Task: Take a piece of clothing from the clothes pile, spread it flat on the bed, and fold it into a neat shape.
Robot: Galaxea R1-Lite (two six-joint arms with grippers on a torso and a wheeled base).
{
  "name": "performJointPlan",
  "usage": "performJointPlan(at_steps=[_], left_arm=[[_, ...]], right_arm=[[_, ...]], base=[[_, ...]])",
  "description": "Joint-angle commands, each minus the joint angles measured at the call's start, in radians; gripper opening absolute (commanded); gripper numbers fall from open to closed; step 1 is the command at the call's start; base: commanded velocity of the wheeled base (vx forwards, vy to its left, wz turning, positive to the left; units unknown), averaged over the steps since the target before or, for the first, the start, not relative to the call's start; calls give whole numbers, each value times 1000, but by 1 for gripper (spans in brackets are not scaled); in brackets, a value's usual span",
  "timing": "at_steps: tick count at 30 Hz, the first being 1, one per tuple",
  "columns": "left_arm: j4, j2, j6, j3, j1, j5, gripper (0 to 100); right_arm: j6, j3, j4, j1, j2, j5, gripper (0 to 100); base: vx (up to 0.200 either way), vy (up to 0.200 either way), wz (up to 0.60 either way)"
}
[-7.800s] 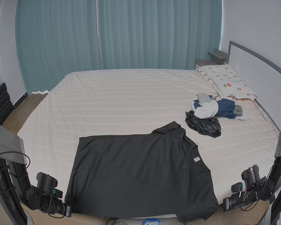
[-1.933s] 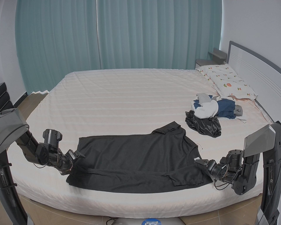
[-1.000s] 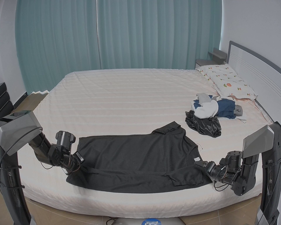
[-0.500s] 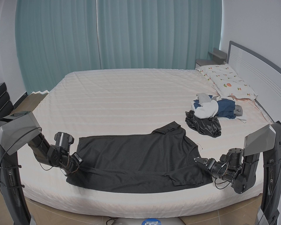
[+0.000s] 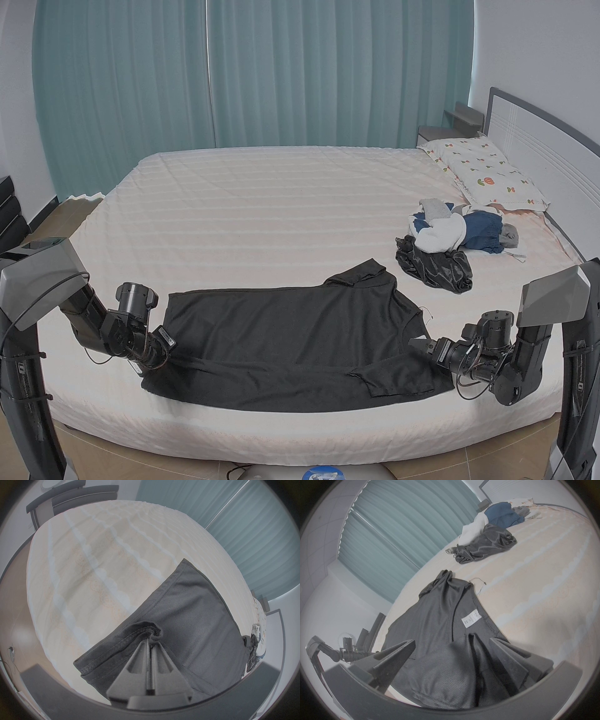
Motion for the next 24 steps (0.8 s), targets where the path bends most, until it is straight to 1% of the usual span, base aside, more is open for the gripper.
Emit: performJointPlan(at_steps=[1,5,10,11,17,24], left_arm=[[-1,1,0,0,0,-2,0],[-1,2,0,0,0,-2,0],[-1,2,0,0,0,-2,0],[-1,2,0,0,0,-2,0],[-1,2,0,0,0,-2,0],[-1,2,0,0,0,-2,0]], right_arm=[[-26,-42,44,3,2,7,100],[-26,-53,49,3,11,27,100],[-27,-65,52,3,38,28,100],[-27,-65,52,4,43,28,0],[-45,-56,52,6,44,28,0],[-45,-58,49,0,32,27,0]], base=[[0,0,0],[0,0,0],[0,0,0],[0,0,0],[0,0,0],[0,0,0]])
